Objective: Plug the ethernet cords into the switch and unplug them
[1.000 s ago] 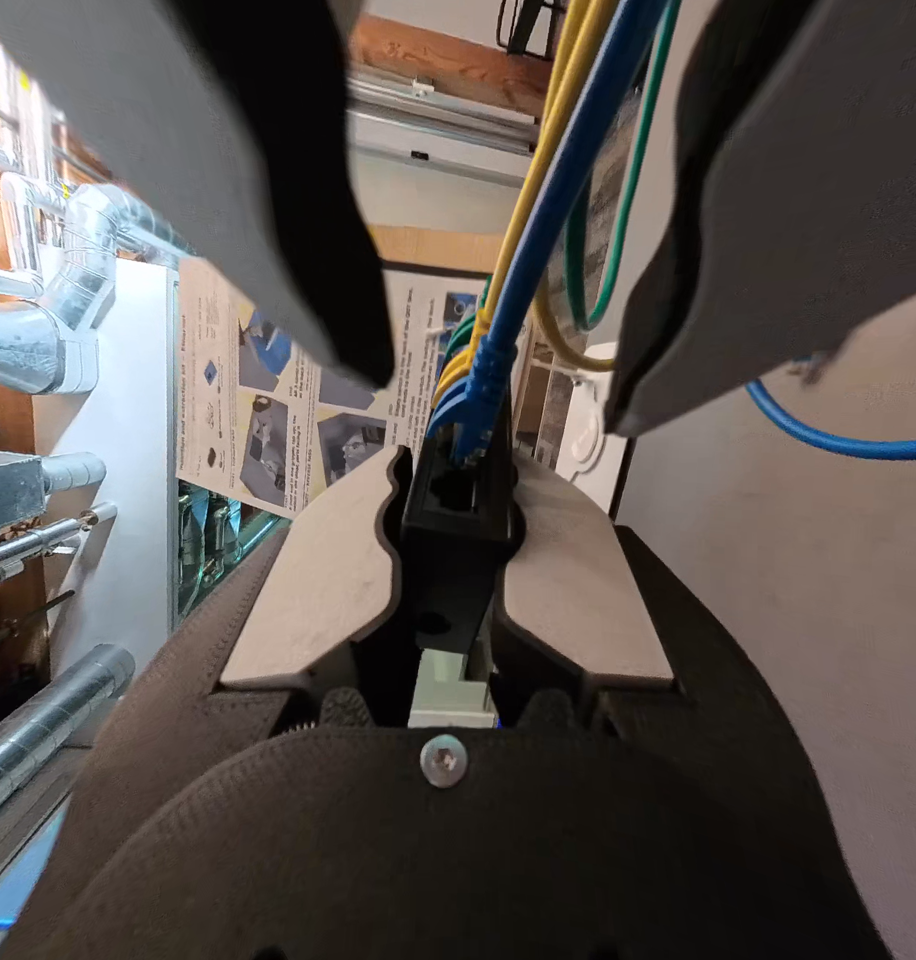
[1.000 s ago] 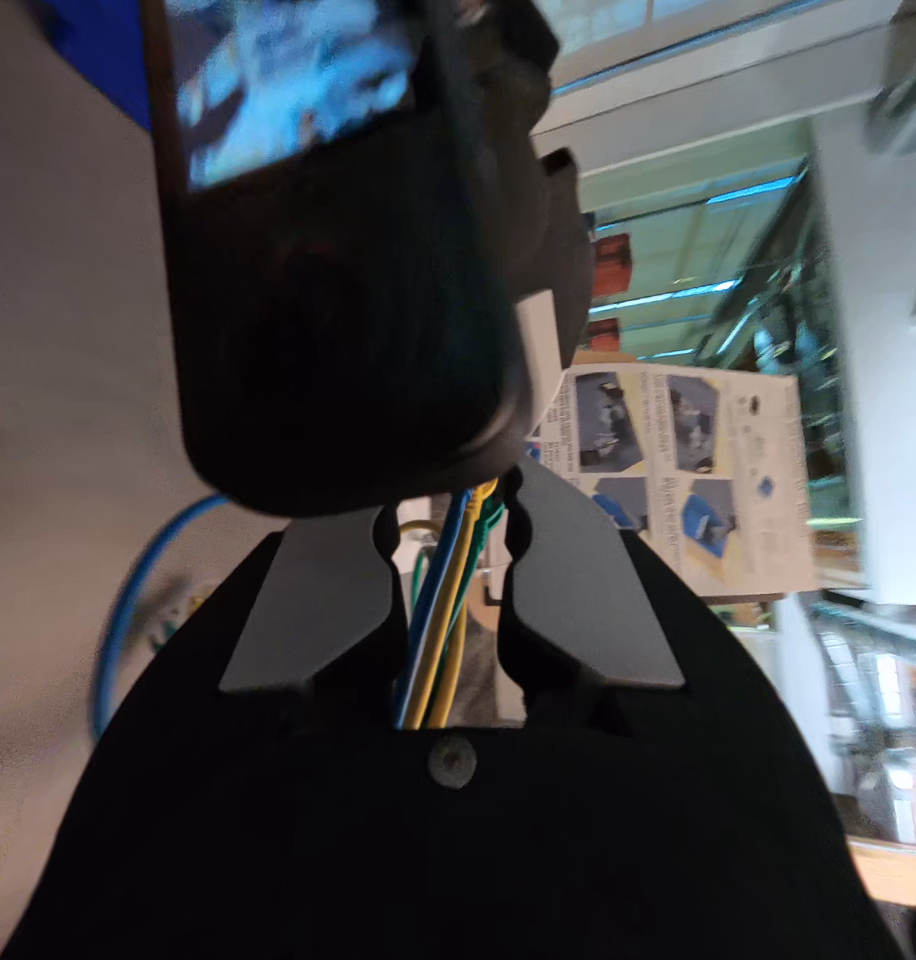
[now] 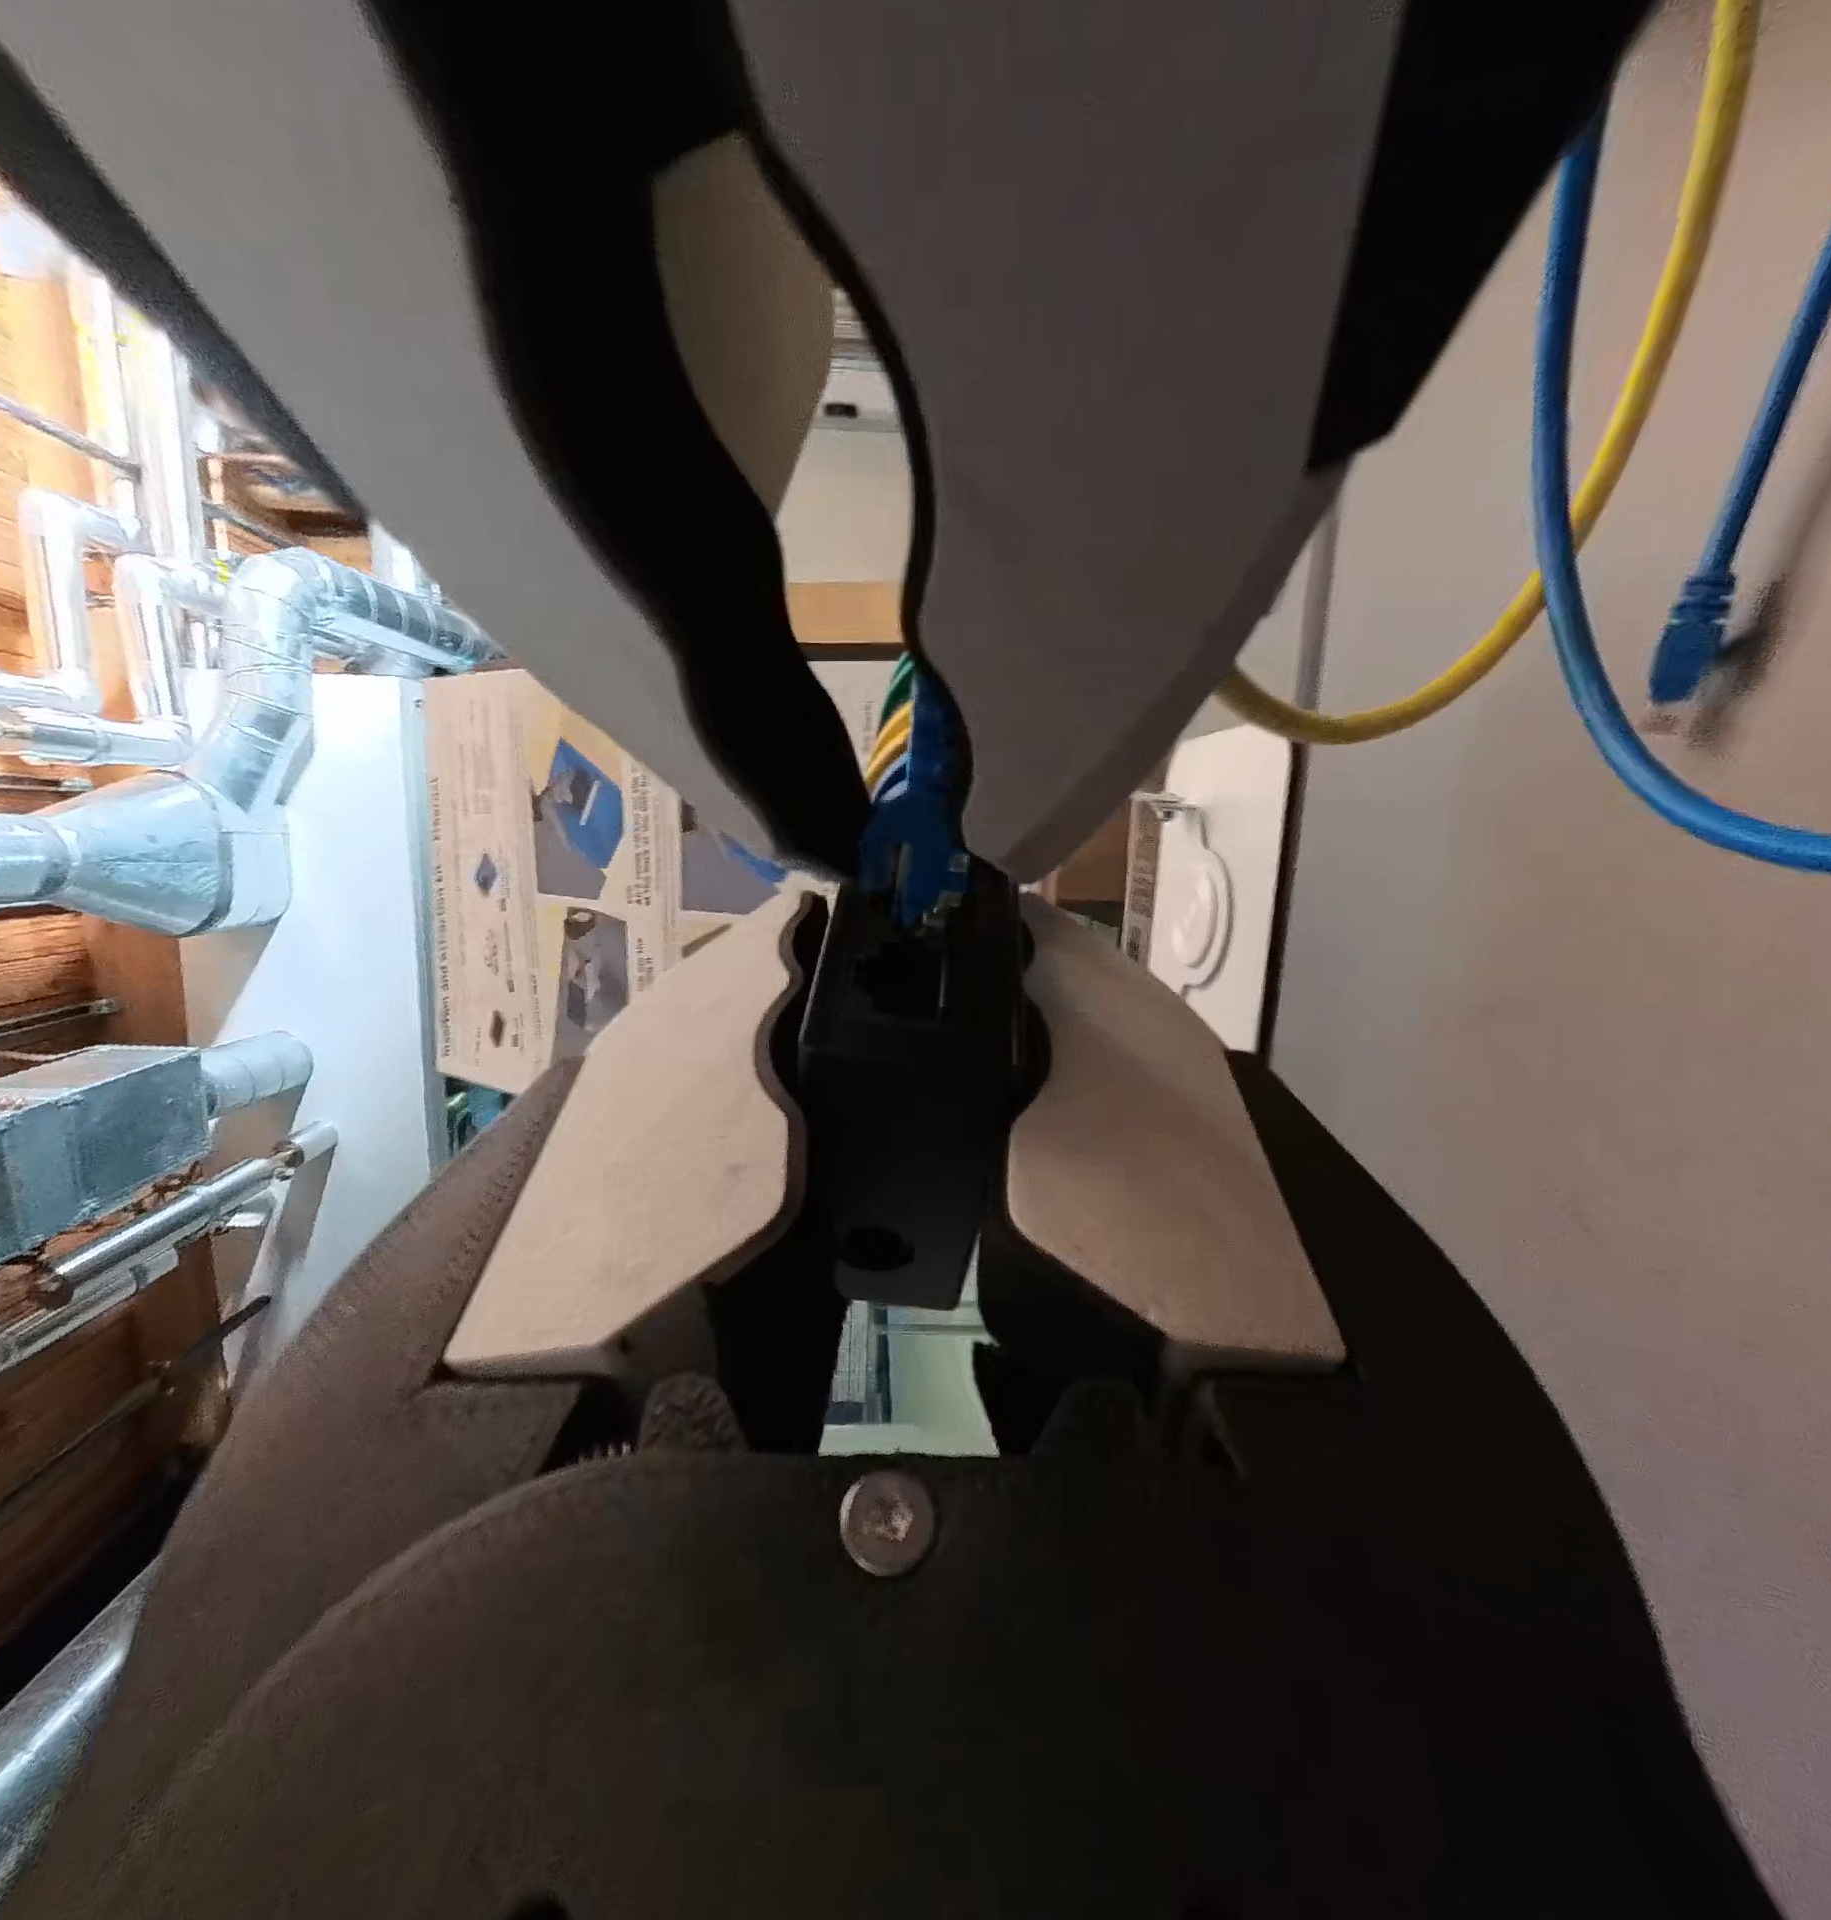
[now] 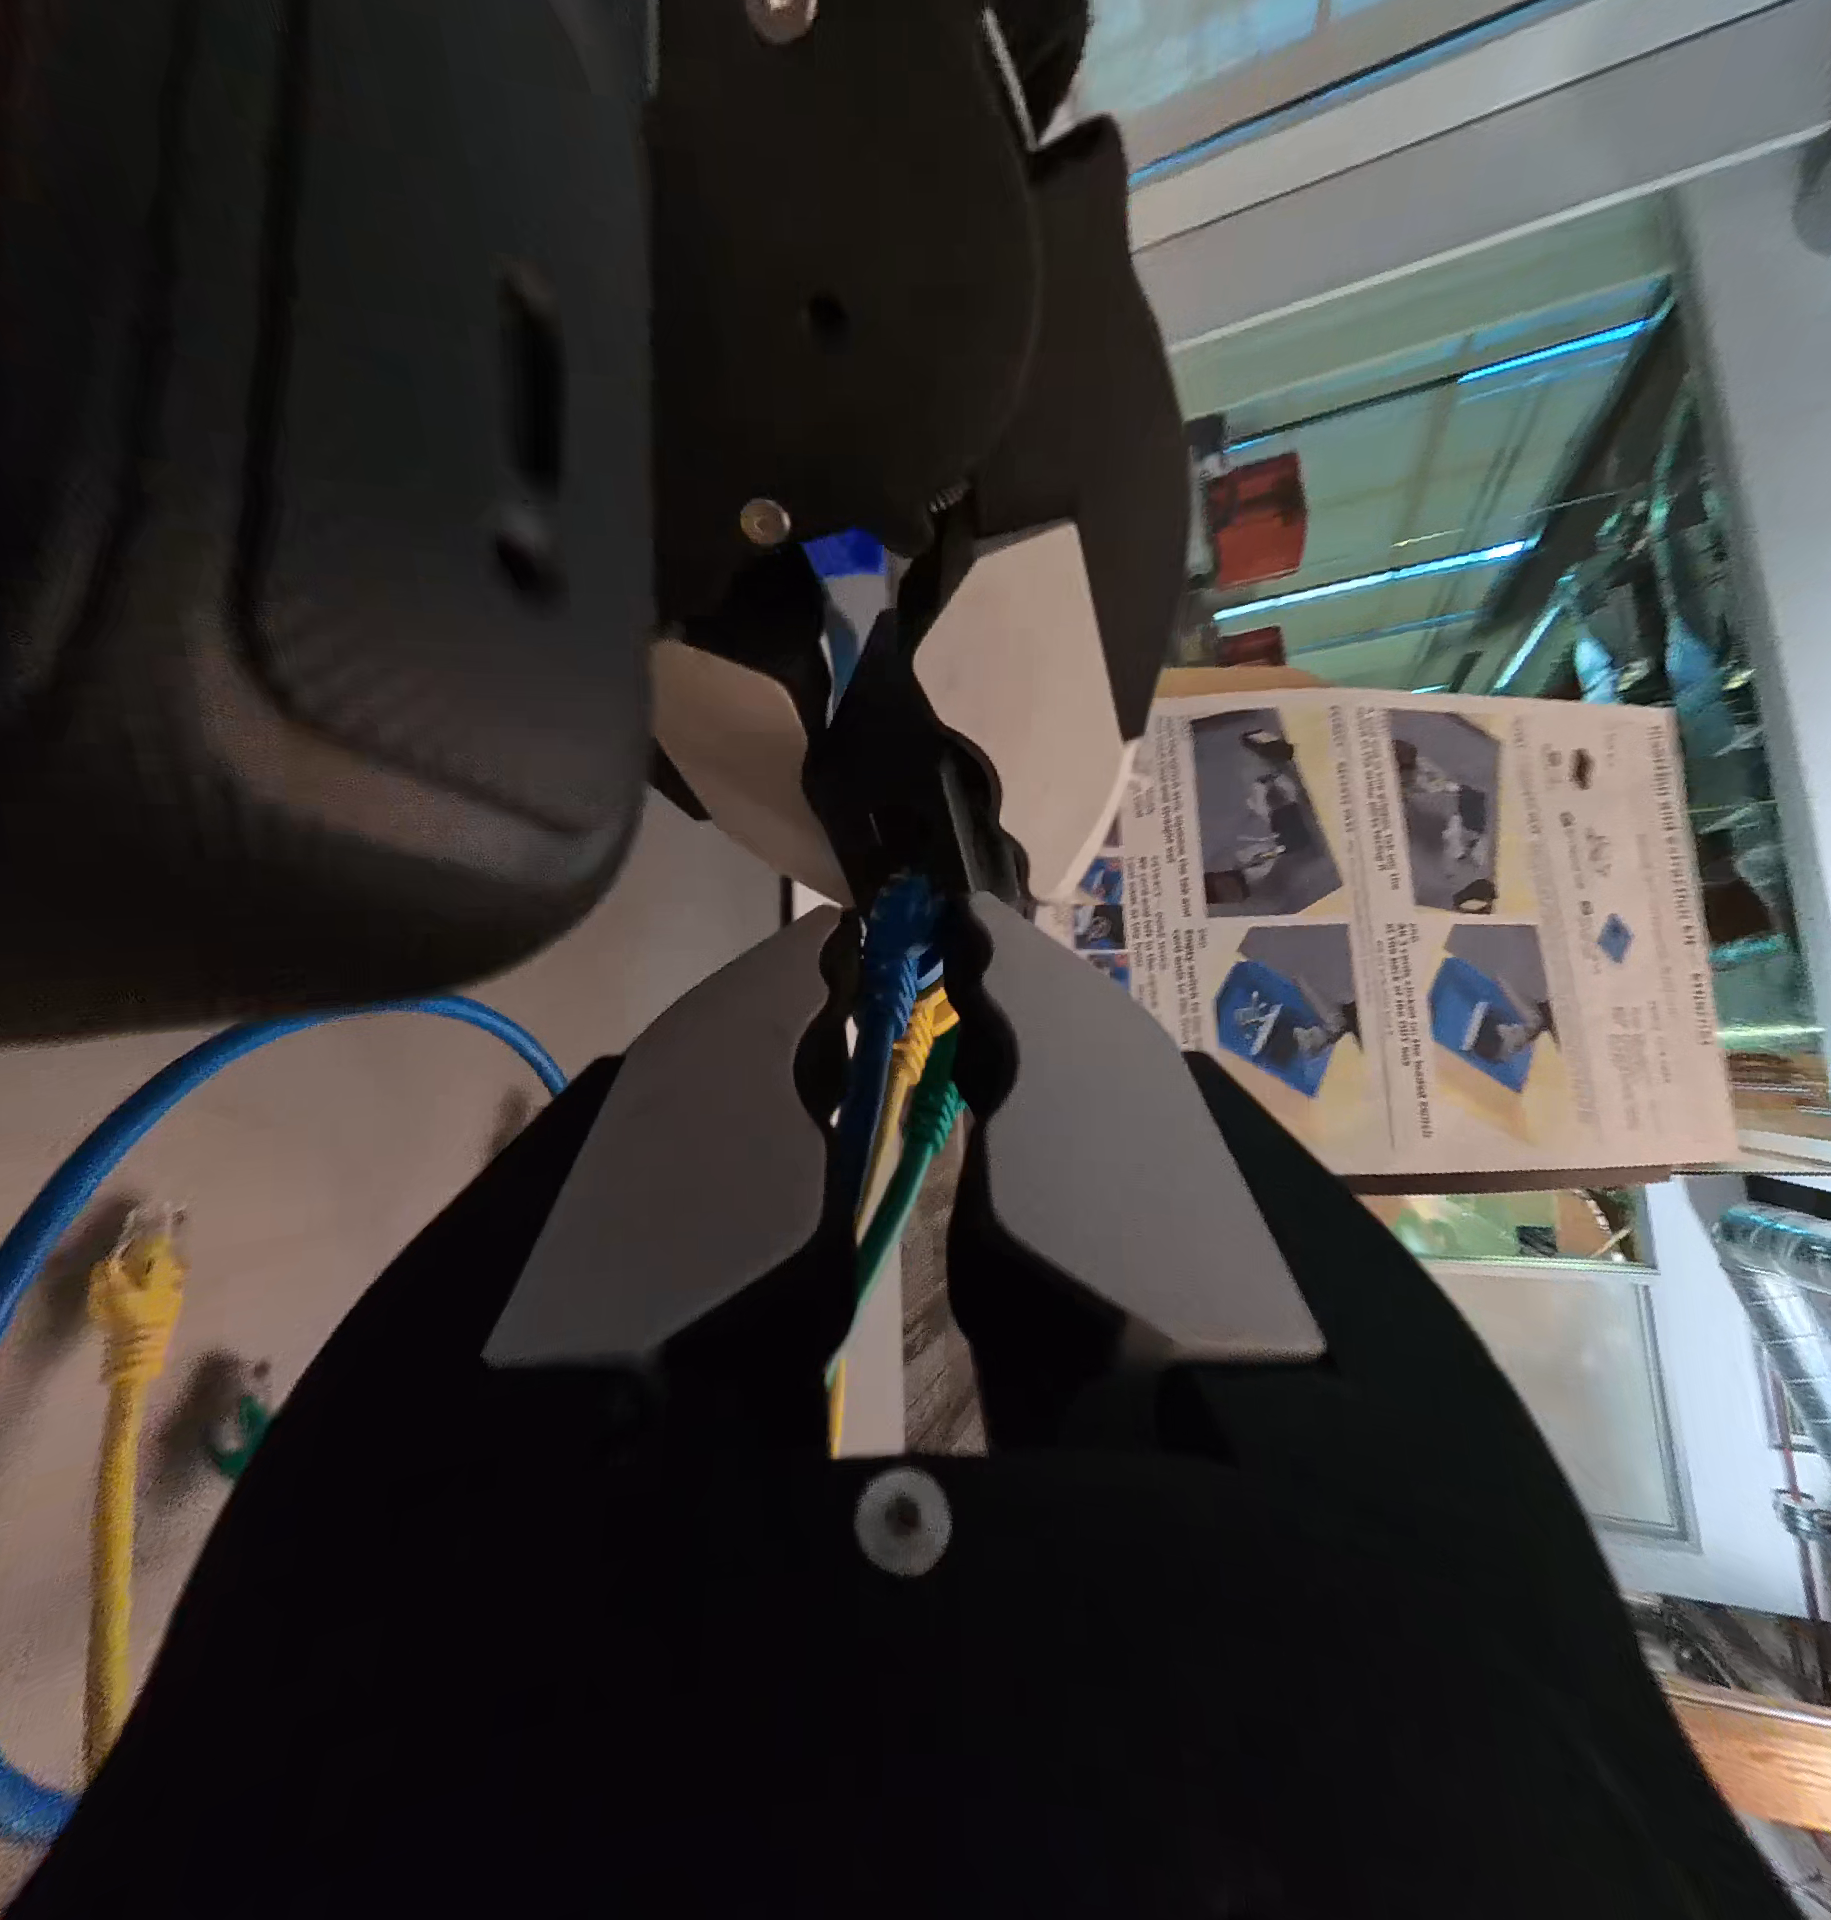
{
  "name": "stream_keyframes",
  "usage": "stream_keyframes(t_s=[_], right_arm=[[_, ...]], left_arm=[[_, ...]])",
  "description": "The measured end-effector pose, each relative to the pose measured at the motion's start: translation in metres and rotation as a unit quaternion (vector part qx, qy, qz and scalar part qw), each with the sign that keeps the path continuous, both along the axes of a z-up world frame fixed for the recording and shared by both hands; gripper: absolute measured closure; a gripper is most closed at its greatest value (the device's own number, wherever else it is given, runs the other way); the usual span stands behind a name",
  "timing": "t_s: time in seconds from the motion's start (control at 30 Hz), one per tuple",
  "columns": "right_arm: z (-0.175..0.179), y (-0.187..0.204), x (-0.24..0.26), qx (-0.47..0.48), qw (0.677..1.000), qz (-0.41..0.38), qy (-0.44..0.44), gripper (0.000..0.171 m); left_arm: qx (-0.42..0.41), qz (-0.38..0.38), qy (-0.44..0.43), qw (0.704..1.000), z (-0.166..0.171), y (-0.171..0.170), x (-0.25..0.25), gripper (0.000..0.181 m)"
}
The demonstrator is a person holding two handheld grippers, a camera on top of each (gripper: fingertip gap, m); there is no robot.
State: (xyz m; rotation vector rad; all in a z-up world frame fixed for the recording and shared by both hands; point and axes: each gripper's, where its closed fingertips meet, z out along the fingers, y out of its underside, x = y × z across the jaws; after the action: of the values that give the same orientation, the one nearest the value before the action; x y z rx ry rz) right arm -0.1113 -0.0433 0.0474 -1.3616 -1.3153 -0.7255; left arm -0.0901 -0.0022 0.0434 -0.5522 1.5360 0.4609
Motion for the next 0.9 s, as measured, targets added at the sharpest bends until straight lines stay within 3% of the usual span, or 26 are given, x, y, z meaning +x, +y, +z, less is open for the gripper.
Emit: stream_keyframes(t_s=[0.57,0.6,0.63,0.67,0.77,0.9], right_arm=[[-0.040,-0.007,0.021,-0.137,0.990,-0.044,-0.015,0.154],[-0.042,-0.008,0.022,-0.141,0.989,-0.045,-0.023,0.155],[-0.060,-0.024,0.021,-0.223,0.974,-0.030,-0.028,0.155],[-0.059,-0.023,0.023,-0.211,0.976,-0.036,-0.030,0.155],[-0.040,-0.016,0.015,-0.159,0.987,-0.009,-0.002,0.156],[-0.029,-0.031,0.022,-0.200,0.977,0.020,0.068,0.156]], left_arm=[[-0.070,-0.046,0.047,0.995,-0.047,-0.006,0.021,0.150],[-0.063,-0.024,0.042,0.997,-0.046,0.001,0.020,0.151],[-0.034,0.036,0.029,0.998,-0.039,0.025,0.011,0.150],[-0.016,0.085,0.013,0.996,-0.028,0.049,-0.003,0.150],[-0.112,0.045,-0.013,0.993,-0.009,0.049,-0.021,0.150],[-0.100,0.098,-0.038,0.989,0.014,0.067,-0.041,0.150]])
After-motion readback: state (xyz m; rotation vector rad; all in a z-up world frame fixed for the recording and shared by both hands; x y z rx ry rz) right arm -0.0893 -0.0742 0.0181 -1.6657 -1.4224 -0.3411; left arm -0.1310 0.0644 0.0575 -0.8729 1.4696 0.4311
